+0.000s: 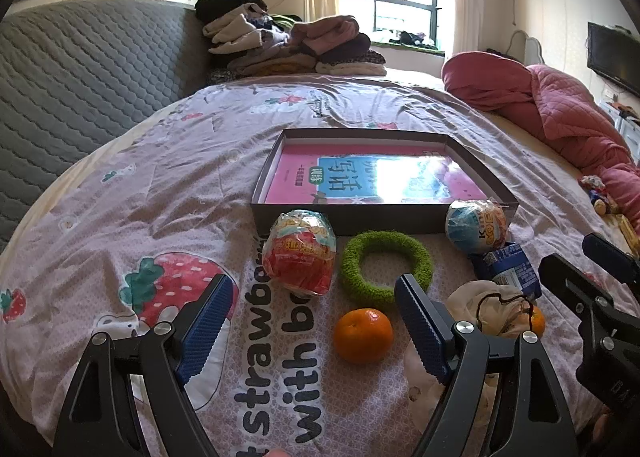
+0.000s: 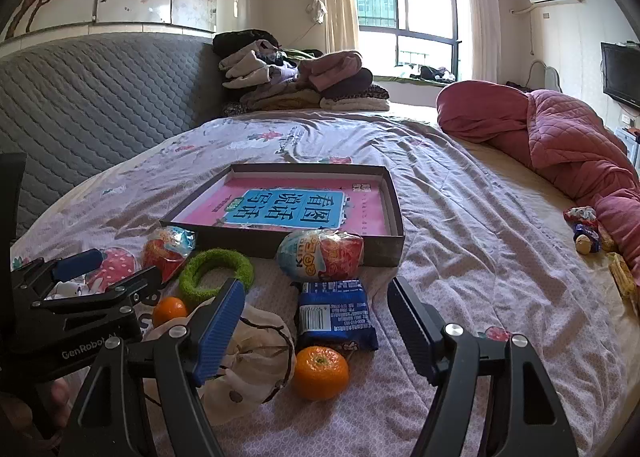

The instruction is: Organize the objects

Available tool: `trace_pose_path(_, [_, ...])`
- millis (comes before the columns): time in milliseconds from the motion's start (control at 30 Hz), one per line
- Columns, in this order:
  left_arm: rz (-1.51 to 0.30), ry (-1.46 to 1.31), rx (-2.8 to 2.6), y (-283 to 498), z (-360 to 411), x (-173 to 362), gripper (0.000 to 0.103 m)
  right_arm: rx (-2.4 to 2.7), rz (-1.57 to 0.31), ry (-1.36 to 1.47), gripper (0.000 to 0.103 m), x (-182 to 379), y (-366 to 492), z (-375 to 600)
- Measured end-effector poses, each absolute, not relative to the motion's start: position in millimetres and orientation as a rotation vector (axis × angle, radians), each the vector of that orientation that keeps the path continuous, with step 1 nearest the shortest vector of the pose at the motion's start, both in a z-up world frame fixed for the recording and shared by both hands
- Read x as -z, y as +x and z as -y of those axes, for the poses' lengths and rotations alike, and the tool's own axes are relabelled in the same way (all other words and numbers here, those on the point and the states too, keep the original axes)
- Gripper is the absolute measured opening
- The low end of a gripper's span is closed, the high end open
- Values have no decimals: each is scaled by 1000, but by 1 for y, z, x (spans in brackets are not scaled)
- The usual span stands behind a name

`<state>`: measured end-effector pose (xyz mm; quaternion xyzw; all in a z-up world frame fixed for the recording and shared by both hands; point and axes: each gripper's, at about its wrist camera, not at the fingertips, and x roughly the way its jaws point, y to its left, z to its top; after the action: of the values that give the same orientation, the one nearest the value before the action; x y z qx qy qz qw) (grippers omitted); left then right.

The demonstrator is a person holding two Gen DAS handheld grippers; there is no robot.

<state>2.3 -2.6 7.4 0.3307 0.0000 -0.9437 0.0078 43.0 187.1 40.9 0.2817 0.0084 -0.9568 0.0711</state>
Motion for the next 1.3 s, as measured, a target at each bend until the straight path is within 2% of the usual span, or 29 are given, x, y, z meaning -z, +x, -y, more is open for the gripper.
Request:
trace_pose_path(633, [-21,1052,2920,-5,14,-5,84,2831,-42,843,73,-41,47,-179])
trace_pose_path(1300, [4,1151,2906,-10,23,10,84,2685,-99,969,73,-17,50,-161])
